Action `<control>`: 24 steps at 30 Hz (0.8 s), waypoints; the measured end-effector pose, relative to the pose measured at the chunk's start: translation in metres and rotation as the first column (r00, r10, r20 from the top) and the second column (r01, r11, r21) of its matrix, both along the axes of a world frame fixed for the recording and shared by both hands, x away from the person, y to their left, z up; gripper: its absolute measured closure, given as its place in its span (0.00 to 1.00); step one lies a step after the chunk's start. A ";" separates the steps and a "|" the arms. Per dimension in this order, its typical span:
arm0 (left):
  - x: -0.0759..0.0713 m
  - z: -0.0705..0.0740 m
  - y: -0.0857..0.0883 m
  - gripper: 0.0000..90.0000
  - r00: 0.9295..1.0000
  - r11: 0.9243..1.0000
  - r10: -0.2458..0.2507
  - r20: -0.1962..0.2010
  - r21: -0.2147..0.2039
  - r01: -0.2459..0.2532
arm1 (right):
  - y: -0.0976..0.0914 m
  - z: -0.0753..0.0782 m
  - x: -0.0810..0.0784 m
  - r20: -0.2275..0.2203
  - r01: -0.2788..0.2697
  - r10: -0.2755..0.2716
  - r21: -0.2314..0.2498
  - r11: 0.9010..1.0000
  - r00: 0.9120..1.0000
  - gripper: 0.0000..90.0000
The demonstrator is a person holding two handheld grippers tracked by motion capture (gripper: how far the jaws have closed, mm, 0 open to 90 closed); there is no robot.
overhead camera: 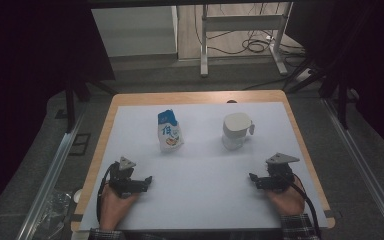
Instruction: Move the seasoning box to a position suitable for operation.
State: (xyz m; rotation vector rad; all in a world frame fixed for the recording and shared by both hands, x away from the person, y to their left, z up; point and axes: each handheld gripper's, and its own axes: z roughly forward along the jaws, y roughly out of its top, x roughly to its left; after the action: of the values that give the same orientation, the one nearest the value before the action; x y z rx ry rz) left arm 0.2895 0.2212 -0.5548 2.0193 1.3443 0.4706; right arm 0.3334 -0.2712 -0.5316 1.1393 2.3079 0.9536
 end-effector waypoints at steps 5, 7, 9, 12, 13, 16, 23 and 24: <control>0.000 0.000 0.000 0.04 1.000 1.000 0.000 0.000 0.000 0.000 | 0.000 0.000 0.000 0.000 0.000 0.000 0.000 1.000 1.000 0.16; 0.000 0.000 0.000 0.04 1.000 1.000 0.000 0.000 0.000 0.000 | 0.000 0.000 0.000 0.000 0.000 0.000 -0.001 1.000 1.000 0.16; 0.000 0.000 0.000 0.04 1.000 1.000 0.000 0.000 0.000 0.000 | 0.000 0.000 0.000 0.000 0.000 0.000 -0.001 1.000 1.000 0.16; 0.000 0.000 0.000 0.04 1.000 1.000 0.000 0.000 0.000 0.000 | 0.000 0.000 0.000 -0.001 0.000 0.000 0.000 1.000 1.000 0.16; 0.000 0.000 0.000 0.04 1.000 1.000 0.000 0.000 -0.001 0.000 | 0.000 0.000 0.000 -0.001 0.000 0.000 0.000 1.000 1.000 0.16; 0.000 0.000 0.000 0.04 1.000 1.000 0.000 0.000 -0.001 0.000 | 0.000 0.000 0.000 -0.003 0.001 -0.001 0.000 1.000 1.000 0.16; 0.000 0.000 0.000 0.04 1.000 1.000 0.000 0.001 0.000 0.000 | 0.000 0.001 0.000 -0.006 0.000 0.000 0.003 1.000 1.000 0.16; 0.000 0.000 0.000 0.04 1.000 1.000 0.000 0.001 0.000 0.000 | 0.000 0.001 0.000 -0.006 0.000 0.000 0.003 1.000 1.000 0.16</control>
State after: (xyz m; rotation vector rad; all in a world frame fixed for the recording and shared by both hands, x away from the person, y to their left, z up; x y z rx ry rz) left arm 0.2894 0.2213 -0.5548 2.0188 1.3435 0.4717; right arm 0.3339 -0.2716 -0.5310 1.1449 2.3122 0.9550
